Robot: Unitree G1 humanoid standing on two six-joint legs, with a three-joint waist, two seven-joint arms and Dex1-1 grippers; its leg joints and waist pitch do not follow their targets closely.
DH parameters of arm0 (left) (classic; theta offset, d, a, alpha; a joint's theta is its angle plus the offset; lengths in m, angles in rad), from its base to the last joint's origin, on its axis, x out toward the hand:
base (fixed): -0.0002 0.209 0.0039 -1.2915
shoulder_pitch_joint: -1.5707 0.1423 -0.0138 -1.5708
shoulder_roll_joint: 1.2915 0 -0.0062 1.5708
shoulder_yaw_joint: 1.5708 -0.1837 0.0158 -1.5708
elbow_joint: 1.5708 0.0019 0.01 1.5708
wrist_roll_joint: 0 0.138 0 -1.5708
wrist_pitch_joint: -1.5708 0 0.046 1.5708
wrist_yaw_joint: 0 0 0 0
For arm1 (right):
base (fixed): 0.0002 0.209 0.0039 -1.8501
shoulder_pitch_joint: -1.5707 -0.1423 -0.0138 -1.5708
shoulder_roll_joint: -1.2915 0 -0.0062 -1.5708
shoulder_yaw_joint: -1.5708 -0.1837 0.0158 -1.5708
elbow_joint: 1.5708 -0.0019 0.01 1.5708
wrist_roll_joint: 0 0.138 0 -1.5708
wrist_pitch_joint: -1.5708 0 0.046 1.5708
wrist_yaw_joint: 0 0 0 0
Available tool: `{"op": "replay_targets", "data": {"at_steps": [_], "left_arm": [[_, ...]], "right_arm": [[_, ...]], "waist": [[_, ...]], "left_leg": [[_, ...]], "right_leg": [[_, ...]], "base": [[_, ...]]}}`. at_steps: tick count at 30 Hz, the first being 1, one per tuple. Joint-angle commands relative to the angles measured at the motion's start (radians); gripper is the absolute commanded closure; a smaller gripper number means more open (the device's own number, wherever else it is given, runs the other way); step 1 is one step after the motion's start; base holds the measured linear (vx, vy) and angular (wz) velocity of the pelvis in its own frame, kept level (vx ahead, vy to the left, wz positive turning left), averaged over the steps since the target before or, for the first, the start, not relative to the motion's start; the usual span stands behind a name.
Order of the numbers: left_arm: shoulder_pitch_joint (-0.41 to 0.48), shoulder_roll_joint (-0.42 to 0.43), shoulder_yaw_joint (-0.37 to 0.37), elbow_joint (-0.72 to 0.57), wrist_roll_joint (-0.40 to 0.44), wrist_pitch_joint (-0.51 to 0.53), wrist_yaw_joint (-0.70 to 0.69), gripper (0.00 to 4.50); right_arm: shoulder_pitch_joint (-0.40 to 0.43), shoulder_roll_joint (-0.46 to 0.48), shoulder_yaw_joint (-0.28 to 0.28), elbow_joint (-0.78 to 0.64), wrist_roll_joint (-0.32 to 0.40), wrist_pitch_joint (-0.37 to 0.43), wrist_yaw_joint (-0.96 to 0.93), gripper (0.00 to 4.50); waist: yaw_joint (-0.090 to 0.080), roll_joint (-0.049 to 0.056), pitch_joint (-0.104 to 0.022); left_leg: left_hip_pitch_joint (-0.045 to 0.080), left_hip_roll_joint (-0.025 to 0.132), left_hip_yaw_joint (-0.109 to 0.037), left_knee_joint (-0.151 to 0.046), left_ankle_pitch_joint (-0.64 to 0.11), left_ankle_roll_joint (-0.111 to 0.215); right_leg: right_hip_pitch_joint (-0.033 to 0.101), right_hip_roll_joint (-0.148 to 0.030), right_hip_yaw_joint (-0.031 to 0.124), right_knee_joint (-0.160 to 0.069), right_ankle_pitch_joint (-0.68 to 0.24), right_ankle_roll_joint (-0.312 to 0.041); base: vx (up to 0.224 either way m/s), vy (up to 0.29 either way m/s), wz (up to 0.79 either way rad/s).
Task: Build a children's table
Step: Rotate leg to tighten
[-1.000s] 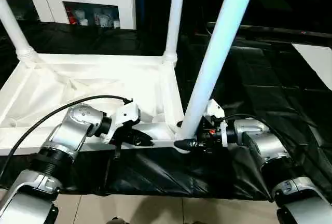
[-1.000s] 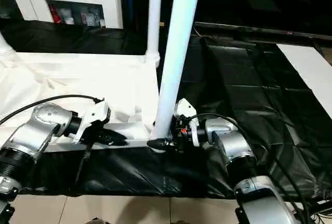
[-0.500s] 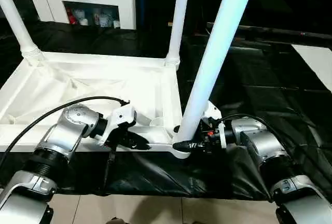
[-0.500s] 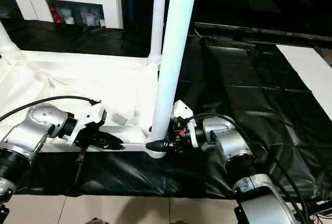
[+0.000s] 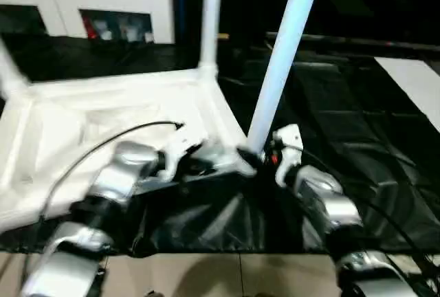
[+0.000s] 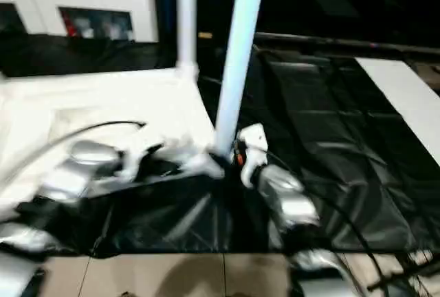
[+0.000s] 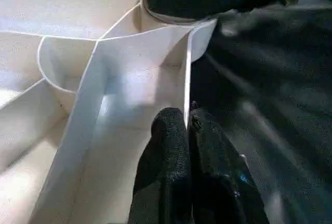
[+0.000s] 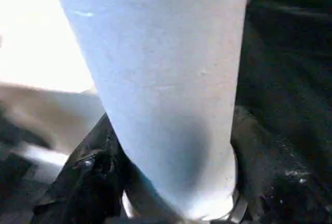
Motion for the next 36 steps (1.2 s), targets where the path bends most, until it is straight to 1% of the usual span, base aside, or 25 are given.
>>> {"op": "replay_targets", "data": {"at_steps": [1,3,4,5,9,10,11,12,13,14,15,16,17,19,20,21,22,24,26,27,28,31,32,34,36], "left_arm": [[-0.039,-0.097,-0.043,0.007,-0.025,-0.006,0.034,4.5],[-0.046,-0.099,-0.049,0.016,-0.017,-0.013,0.038,4.5],[-0.052,-0.095,-0.055,0.023,-0.006,-0.022,0.029,4.5],[-0.053,-0.088,-0.055,0.024,-0.003,-0.025,0.026,4.5],[-0.05,-0.063,-0.058,0.015,0.006,-0.035,-0.003,4.5],[-0.036,-0.029,-0.058,-0.003,0.008,-0.036,-0.045,4.5],[-0.033,-0.022,-0.059,-0.008,0.008,-0.04,-0.054,4.5],[-0.031,-0.018,-0.06,-0.011,0.009,-0.042,-0.059,4.5],[-0.027,-0.006,-0.064,-0.015,0.008,-0.049,-0.077,4.5],[-0.024,0.013,-0.072,-0.019,0.011,-0.057,-0.1,4.5],[-0.022,0.032,-0.079,-0.022,0.012,-0.06,-0.126,4.5],[-0.021,0.048,-0.084,-0.023,0.012,-0.063,-0.151,4.5],[-0.021,0.062,-0.088,-0.022,0.009,-0.073,-0.176,4.5],[-0.021,0.072,-0.09,-0.019,0.007,-0.081,-0.195,4.5],[-0.017,0.095,-0.094,-0.021,0.001,-0.105,-0.249,4.5],[-0.014,0.108,-0.095,-0.021,-0.004,-0.111,-0.278,4.5],[-0.014,0.108,-0.095,-0.021,-0.004,-0.111,-0.278,4.5],[-0.012,0.127,-0.099,-0.019,0.001,-0.127,-0.301,4.5],[-0.012,0.143,-0.101,-0.015,0.007,-0.146,-0.315,4.5],[-0.004,0.159,-0.102,-0.028,-0.003,-0.147,-0.349,4.5],[-0.002,0.164,-0.102,-0.033,-0.007,-0.145,-0.358,4.5],[0.009,0.186,-0.104,-0.055,-0.021,-0.138,-0.399,4.5],[0.018,0.205,-0.108,-0.071,-0.031,-0.136,-0.428,4.5],[0.023,0.214,-0.111,-0.08,-0.035,-0.132,-0.439,4.5],[0.024,0.215,-0.111,-0.081,-0.036,-0.131,-0.441,4.5]], "right_arm": [[-0.03,0.1,0.085,0.043,-0.031,0.032,-0.033,1.96],[-0.046,0.12,0.082,0.051,-0.02,0.029,-0.033,1.96],[-0.063,0.141,0.083,0.054,-0.013,0.014,-0.019,1.96],[-0.066,0.144,0.08,0.055,-0.007,0.01,-0.01,1.4],[-0.066,0.134,0.069,0.052,-0.001,0.005,0.015,1.2],[-0.055,0.099,0.07,0.033,0.001,0.004,0.065,1.05],[-0.052,0.089,0.073,0.027,0.002,0.006,0.079,0.81],[-0.05,0.082,0.075,0.023,0.002,0.008,0.089,0.81],[-0.049,0.063,0.082,0.016,-0.001,0.013,0.112,0.79],[-0.046,0.03,0.101,0.005,-0.013,0.009,0.153,0.69],[-0.042,-0.005,0.118,-0.008,-0.019,0.015,0.207,0.52],[-0.039,-0.037,0.133,-0.017,-0.023,0.018,0.256,0.38],[-0.037,-0.064,0.144,-0.022,-0.026,0.016,0.303,0.38],[-0.037,-0.083,0.15,-0.024,-0.026,0.015,0.337,0.31],[-0.029,-0.133,0.167,-0.047,-0.015,0.024,0.441,0.31],[-0.026,-0.157,0.175,-0.064,-0.004,0.039,0.495,0.31],[-0.026,-0.157,0.175,-0.064,-0.004,0.039,0.495,0.31],[-0.022,-0.188,0.188,-0.079,0.002,0.043,0.563,0.31],[-0.025,-0.212,0.196,-0.078,-0.006,0.033,0.611,0.31],[-0.029,-0.229,0.203,-0.08,-0.001,0.049,0.662,0.31],[-0.031,-0.233,0.206,-0.081,0.001,0.056,0.677,0.47],[-0.038,-0.251,0.222,-0.085,0.011,0.083,0.745,0.58],[-0.046,-0.26,0.238,-0.083,0.016,0.103,0.788,0.78],[-0.049,-0.262,0.245,-0.08,0.015,0.104,0.797,0.88],[-0.05,-0.263,0.246,-0.08,0.015,0.104,0.799,1.1]], "waist": [[-0.008,0.011,-0.051],[-0.009,0.014,-0.052],[-0.007,0.007,-0.052],[-0.006,0.011,-0.052],[-0.007,0.013,-0.053],[-0.005,0.015,-0.054],[-0.008,0.013,-0.055],[-0.009,0.018,-0.056],[-0.009,0.016,-0.057],[-0.009,0.026,-0.057],[-0.009,0.024,-0.06],[-0.007,0.024,-0.061],[-0.006,0.027,-0.062],[-0.001,0.026,-0.063],[0.002,0.026,-0.065],[0.007,0.023,-0.067],[0.013,0.026,-0.068],[0.018,0.024,-0.07],[0.025,0.024,-0.069],[0.026,0.013,-0.067],[0.03,0.019,-0.065],[0.033,0.013,-0.061],[0.033,0.014,-0.06],[0.033,0.017,-0.06],[0.032,0.015,-0.059]], "left_leg": [[0.01,0.019,-0.03,-0.078,-0.427,-0.029],[0.014,0.019,-0.028,-0.077,-0.429,-0.021],[0.011,0.02,-0.027,-0.078,-0.424,-0.016],[0.012,0.021,-0.027,-0.079,-0.423,-0.015],[0.009,0.024,-0.024,-0.082,-0.412,-0.013],[0.01,0.024,-0.024,-0.082,-0.405,-0.01],[0.007,0.024,-0.023,-0.081,-0.401,-0.007],[0.003,0.024,-0.022,-0.082,-0.388,-0.007],[0.004,0.024,-0.02,-0.081,-0.381,-0.005],[0.006,0.025,-0.02,-0.081,-0.376,-0.005],[0.004,0.024,-0.018,-0.079,-0.361,0.002],[0.006,0.024,-0.014,-0.076,-0.343,0.012],[0.007,0.023,-0.012,-0.074,-0.332,0.016],[0.005,0.024,-0.011,-0.072,-0.299,0.026],[0.007,0.025,-0.009,-0.071,-0.273,0.027],[0.007,0.025,-0.007,-0.069,-0.246,0.039],[0.004,0.027,-0.006,-0.068,-0.209,0.051],[0.003,0.029,-0.004,-0.065,-0.173,0.062],[0.004,0.031,-0.002,-0.064,-0.171,0.067],[0.005,0.031,-0.001,-0.065,-0.184,0.065],[0.006,0.032,-0.002,-0.067,-0.201,0.058],[0.007,0.033,-0.004,-0.07,-0.243,0.038],[0.008,0.034,-0.004,-0.071,-0.25,0.035],[0.01,0.034,-0.004,-0.072,-0.264,0.023],[0.008,0.033,-0.005,-0.073,-0.262,0.017]], "right_leg": [[0.025,-0.05,0.029,-0.108,-0.557,-0.108],[0.019,-0.05,0.031,-0.11,-0.548,-0.109],[0.02,-0.05,0.031,-0.108,-0.535,-0.114],[0.02,-0.051,0.033,-0.108,-0.529,-0.117],[0.022,-0.049,0.036,-0.1,-0.461,-0.14],[0.023,-0.051,0.038,-0.098,-0.445,-0.15],[0.025,-0.05,0.039,-0.097,-0.432,-0.154],[0.03,-0.048,0.039,-0.094,-0.397,-0.163],[0.029,-0.048,0.04,-0.092,-0.382,-0.169],[0.03,-0.047,0.04,-0.091,-0.351,-0.182],[0.035,-0.043,0.039,-0.086,-0.311,-0.196],[0.035,-0.044,0.041,-0.082,-0.276,-0.212],[0.034,-0.044,0.043,-0.082,-0.263,-0.219],[0.039,-0.045,0.043,-0.077,-0.228,-0.236],[0.039,-0.044,0.044,-0.072,-0.191,-0.246],[0.045,-0.039,0.043,-0.065,-0.141,-0.26],[0.048,-0.039,0.042,-0.056,-0.081,-0.276],[0.05,-0.039,0.039,-0.049,-0.03,-0.291],[0.05,-0.04,0.038,-0.048,-0.033,-0.298],[0.049,-0.041,0.038,-0.052,-0.061,-0.294],[0.048,-0.043,0.039,-0.054,-0.105,-0.287],[0.046,-0.047,0.04,-0.062,-0.207,-0.261],[0.044,-0.048,0.041,-0.064,-0.224,-0.256],[0.04,-0.047,0.042,-0.067,-0.254,-0.243],[0.04,-0.046,0.042,-0.067,-0.257,-0.241]], "base": [[0.0,0.0,0.0],[0.0,0.0,0.0],[0.0,0.0,0.0],[0.0,0.0,0.0],[0.0,0.0,0.0],[0.0,0.0,0.0],[0.0,0.0,0.0],[0.0,0.0,0.0],[0.0,0.0,0.0],[0.0,0.0,0.0],[0.0,0.0,0.0],[0.0,0.0,0.0],[0.0,0.0,0.0],[0.0,0.0,0.0],[0.0,0.0,0.0],[0.0,0.0,0.0],[0.0,0.0,0.0],[0.0,0.0,0.0],[0.0,0.0,0.0],[0.0,0.0,0.0],[0.0,0.0,0.0],[0.0,0.0,0.0],[0.0,0.0,0.0],[0.0,0.0,0.0],[0.0,0.0,0.0]]}}
